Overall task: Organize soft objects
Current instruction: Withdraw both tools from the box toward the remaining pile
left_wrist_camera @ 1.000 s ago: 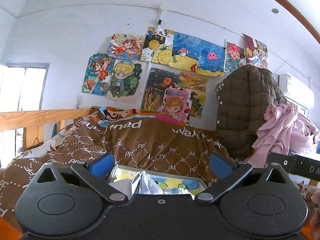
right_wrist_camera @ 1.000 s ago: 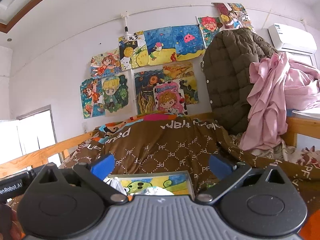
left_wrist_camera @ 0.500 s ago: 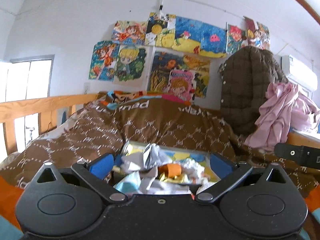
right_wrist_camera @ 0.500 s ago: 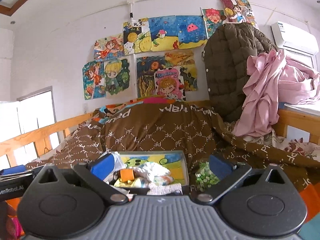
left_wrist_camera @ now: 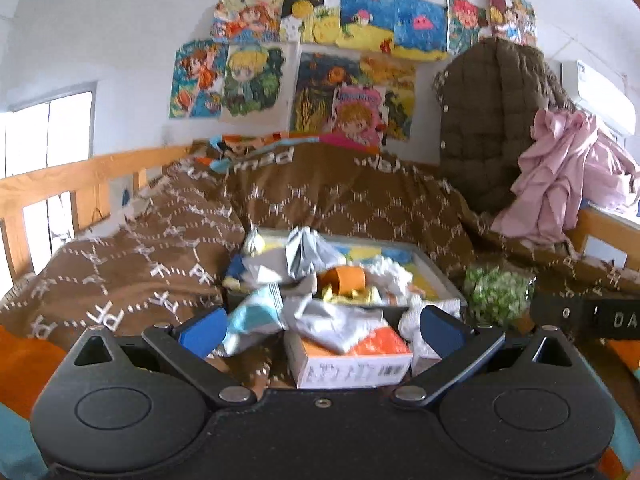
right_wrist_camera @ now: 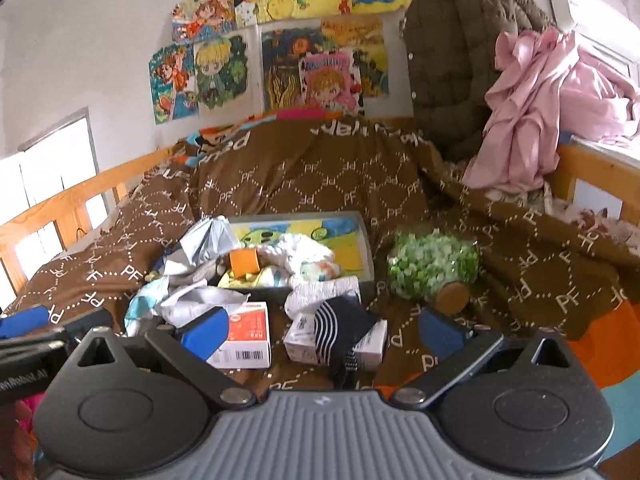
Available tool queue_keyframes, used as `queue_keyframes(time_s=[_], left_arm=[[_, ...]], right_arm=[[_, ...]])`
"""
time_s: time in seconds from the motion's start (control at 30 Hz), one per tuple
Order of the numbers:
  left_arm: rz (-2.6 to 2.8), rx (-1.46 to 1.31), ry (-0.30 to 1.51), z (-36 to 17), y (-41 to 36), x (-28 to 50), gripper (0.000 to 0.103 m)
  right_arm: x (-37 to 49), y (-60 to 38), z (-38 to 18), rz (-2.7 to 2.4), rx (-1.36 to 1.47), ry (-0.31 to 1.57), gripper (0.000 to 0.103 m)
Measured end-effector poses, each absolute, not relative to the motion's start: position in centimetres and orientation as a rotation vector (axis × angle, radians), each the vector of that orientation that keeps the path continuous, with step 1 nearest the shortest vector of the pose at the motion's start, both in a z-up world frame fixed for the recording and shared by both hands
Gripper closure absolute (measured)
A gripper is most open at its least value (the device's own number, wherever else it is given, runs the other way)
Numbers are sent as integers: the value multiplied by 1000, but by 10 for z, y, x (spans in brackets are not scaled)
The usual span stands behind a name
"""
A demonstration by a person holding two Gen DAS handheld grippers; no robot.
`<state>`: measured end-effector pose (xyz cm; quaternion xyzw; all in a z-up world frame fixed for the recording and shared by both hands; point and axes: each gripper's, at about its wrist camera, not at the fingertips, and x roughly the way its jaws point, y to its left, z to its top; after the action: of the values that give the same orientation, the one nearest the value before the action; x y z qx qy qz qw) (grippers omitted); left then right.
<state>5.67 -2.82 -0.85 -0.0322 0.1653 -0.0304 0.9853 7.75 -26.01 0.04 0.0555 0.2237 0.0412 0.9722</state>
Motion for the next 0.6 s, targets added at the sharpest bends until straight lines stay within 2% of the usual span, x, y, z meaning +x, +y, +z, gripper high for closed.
queue_keyframes(time_s=[0.47,0.6], left_arm=[[-108,-80,530,-32,-29,94,1],[-150,-62,577,-38,-30,112,1]], right_arm=[[111,-261,-24,68,138,674,0],[115,-264,-22,82,175,654,0]])
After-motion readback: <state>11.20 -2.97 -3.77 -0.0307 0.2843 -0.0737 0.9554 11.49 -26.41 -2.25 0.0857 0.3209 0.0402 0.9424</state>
